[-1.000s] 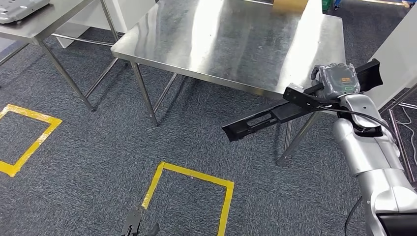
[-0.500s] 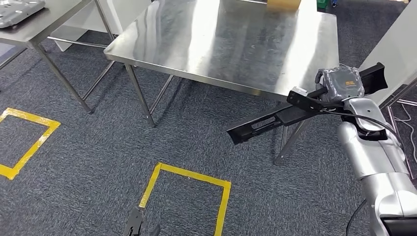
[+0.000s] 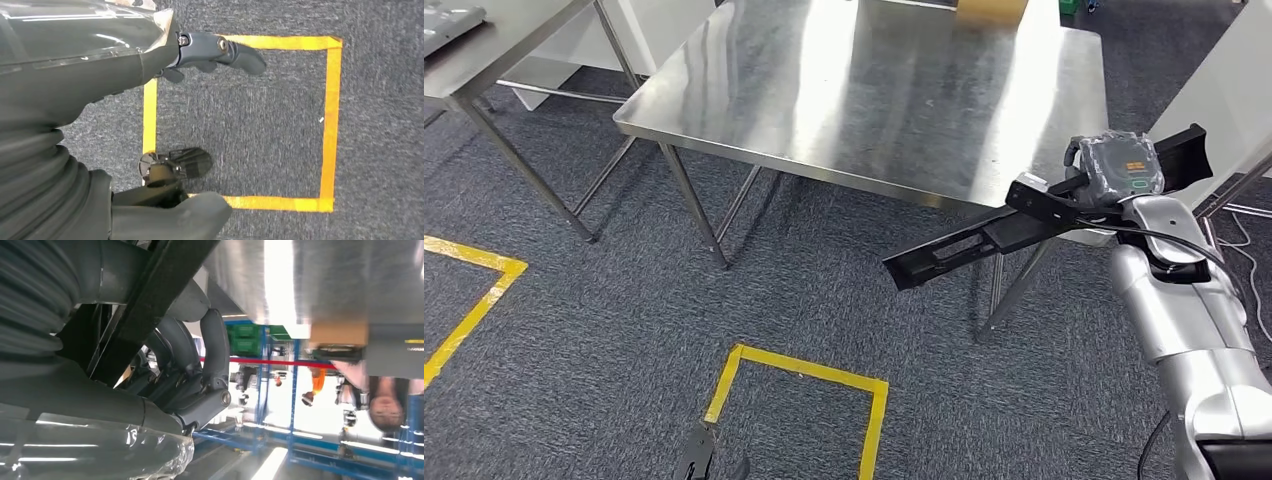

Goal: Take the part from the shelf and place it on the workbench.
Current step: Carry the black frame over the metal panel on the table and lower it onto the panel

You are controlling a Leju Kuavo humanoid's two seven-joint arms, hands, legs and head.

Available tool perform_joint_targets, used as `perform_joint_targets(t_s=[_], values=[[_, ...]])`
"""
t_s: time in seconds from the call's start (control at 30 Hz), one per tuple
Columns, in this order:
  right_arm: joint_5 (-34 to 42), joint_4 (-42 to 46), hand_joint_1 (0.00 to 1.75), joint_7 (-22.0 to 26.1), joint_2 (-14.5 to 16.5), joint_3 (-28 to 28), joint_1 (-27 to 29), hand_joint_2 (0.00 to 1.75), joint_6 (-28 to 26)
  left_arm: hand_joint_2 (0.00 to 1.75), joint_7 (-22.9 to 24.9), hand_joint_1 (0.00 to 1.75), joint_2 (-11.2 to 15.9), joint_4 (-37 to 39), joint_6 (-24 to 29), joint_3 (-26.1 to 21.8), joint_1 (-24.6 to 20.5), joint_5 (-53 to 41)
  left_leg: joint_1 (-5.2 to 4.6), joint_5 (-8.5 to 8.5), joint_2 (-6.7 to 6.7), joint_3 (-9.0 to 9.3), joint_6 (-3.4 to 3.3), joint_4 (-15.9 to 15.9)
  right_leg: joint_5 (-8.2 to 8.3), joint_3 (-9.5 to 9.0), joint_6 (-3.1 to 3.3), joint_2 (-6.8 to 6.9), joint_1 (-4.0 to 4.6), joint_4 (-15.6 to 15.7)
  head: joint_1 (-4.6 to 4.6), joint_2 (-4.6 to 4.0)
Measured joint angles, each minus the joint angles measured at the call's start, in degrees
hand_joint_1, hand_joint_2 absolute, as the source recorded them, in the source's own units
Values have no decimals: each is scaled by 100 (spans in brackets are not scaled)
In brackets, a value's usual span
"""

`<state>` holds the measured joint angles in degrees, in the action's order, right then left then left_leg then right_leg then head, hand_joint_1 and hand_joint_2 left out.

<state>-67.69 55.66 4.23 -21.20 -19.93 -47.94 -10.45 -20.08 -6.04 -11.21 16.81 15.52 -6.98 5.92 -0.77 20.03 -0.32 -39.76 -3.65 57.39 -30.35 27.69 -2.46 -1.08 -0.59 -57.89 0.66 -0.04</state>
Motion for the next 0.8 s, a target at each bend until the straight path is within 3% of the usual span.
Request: perform_joint_targets(t_s=[0.07,0.17,0.2,0.23,0.27,0.3,0.33,0.37,0.4,0.43,0.47,0.53,0.57,0.63,0.7,0.73,0.77,0.8], values=[[0,6,152,1,-12,9,-12,175,0,175,-1,0,-1,0,6,-5,-8,-1,1,42,-4,130,-53,-60,-15,217,-15,21,3,-394,-3,0],[-3,8,152,1,-27,12,29,175,1,175,3,0,-10,0,8,-26,1,-2,-1,162,-19,268,-101,-82,-313,954,38,38,-12,-1398,-5,0],[-5,7,152,1,-31,11,55,175,2,175,5,0,-16,1,8,-34,9,-2,-1,214,-26,318,-99,-81,-434,1151,46,38,-14,-1553,-4,0],[-8,7,152,1,-33,11,74,175,2,175,7,0,-21,1,9,-43,15,-2,-2,270,-36,378,-90,-79,-471,1258,19,39,-21,-1517,-5,0],[-10,6,152,1,-33,11,85,175,2,175,8,0,-25,1,9,-49,18,-2,-2,327,-44,449,-76,-77,-387,1274,-38,43,-32,-1303,-4,0],[-10,5,152,1,-34,11,88,175,3,175,8,0,-27,1,10,-53,19,-3,-2,388,-50,526,-59,-75,-170,1219,-116,52,-49,-947,-4,0],[-12,2,152,1,-35,10,85,175,7,175,8,0,-27,2,10,-56,20,-7,-8,452,-55,600,-35,-70,168,1131,-203,81,-62,-537,-7,0],[-16,-5,152,1,-34,9,71,175,15,175,8,0,-28,4,10,-57,23,-17,-15,513,-57,654,-6,-64,440,1048,-219,111,-57,-210,-9,0],[-25,-12,152,1,-25,5,53,175,26,175,9,0,-29,7,11,-58,26,-30,-22,566,-55,687,26,-57,658,971,-185,130,-41,1,-7,0],[-44,-19,152,3,-1,-2,20,175,39,175,10,0,-30,8,11,-58,27,-46,-30,603,-47,707,59,-38,768,929,-103,140,-25,91,-8,0],[-67,-24,152,5,27,-11,-26,175,51,175,11,0,-30,8,12,-59,26,-60,-31,628,-37,713,84,-18,755,890,0,128,-17,98,-3,0],[-111,-30,152,16,120,-33,-153,175,66,175,10,0,-31,5,12,-59,8,-87,-24,633,-16,632,133,181,732,795,119,97,-56,111,2,0],[-133,-36,152,20,177,-44,-224,175,73,175,9,0,-32,4,9,-58,-4,-101,-9,640,-11,508,170,402,697,738,168,88,-73,115,10,0],[-205,-70,152,26,339,-91,-371,175,102,175,14,0,-39,2,-1,-58,-16,-137,41,778,1,77,268,1076,607,635,257,70,-81,119,14,0],[-300,-146,152,28,569,-196,-502,175,134,175,37,0,-39,2,-13,-58,-13,-168,92,1039,13,-365,342,1586,508,530,284,36,-76,119,17,0],[-343,-193,152,28,702,-267,-559,175,149,175,49,0,-39,2,-16,-58,-12,-184,107,1085,16,-482,357,1610,453,465,281,15,-76,119,22,0],[-376,-239,152,22,837,-339,-613,175,162,175,57,0,-39,2,-19,-58,-13,-194,114,1013,18,-505,356,1450,396,391,274,-3,-76,119,22,0],[-399,-281,152,13,970,-410,-672,175,177,175,62,0,-38,2,-19,-57,-13,-205,115,813,19,-449,336,1135,335,312,264,-17,-75,121,24,0]])
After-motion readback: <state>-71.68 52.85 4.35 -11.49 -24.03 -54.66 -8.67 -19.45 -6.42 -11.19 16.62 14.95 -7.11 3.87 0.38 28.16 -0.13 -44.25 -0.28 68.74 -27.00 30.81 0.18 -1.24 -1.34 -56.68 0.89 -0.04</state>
